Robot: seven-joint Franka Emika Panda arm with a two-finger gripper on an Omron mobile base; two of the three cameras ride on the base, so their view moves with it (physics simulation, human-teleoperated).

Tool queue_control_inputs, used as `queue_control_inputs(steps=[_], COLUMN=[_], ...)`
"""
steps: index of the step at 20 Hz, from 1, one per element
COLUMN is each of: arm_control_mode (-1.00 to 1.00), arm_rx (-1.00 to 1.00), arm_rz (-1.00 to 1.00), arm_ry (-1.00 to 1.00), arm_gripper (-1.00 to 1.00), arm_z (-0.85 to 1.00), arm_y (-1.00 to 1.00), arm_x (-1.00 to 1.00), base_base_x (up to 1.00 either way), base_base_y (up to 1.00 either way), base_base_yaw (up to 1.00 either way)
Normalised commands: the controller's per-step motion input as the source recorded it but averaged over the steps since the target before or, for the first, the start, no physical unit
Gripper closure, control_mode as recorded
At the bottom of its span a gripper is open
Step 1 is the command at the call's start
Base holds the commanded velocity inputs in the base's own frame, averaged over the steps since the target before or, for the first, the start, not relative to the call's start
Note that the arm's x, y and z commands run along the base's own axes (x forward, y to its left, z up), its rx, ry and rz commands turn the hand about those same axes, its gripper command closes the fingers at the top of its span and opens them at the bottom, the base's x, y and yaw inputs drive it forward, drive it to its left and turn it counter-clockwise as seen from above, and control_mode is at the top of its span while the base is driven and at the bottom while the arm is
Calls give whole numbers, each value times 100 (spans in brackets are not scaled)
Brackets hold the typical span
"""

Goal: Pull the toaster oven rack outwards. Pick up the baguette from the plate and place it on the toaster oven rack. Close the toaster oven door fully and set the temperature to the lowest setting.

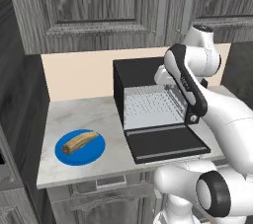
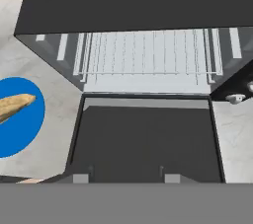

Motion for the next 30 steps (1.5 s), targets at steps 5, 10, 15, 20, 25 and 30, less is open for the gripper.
queue_control_inputs(steps=[5,10,15,20,25,30], arm_control_mode=[-100,-100,-100,-100,-100,-100], arm_rx=[1,14,33,34,21,9], arm_rz=[0,-9,-16,-24,-27,-23], arm_ry=[4,3,-7,-15,-7,3], arm_gripper=[-100,-100,-100,-100,-100,-100], arm_z=[-7,-12,-47,-49,-7,-1], arm_y=[-5,-44,-11,3,24,20], arm_x=[-6,-38,-13,0,14,13], base_base_x=[0,0,0,0,0,0], base_base_y=[0,0,0,0,0,0], base_base_yaw=[0,0,0,0,0,0])
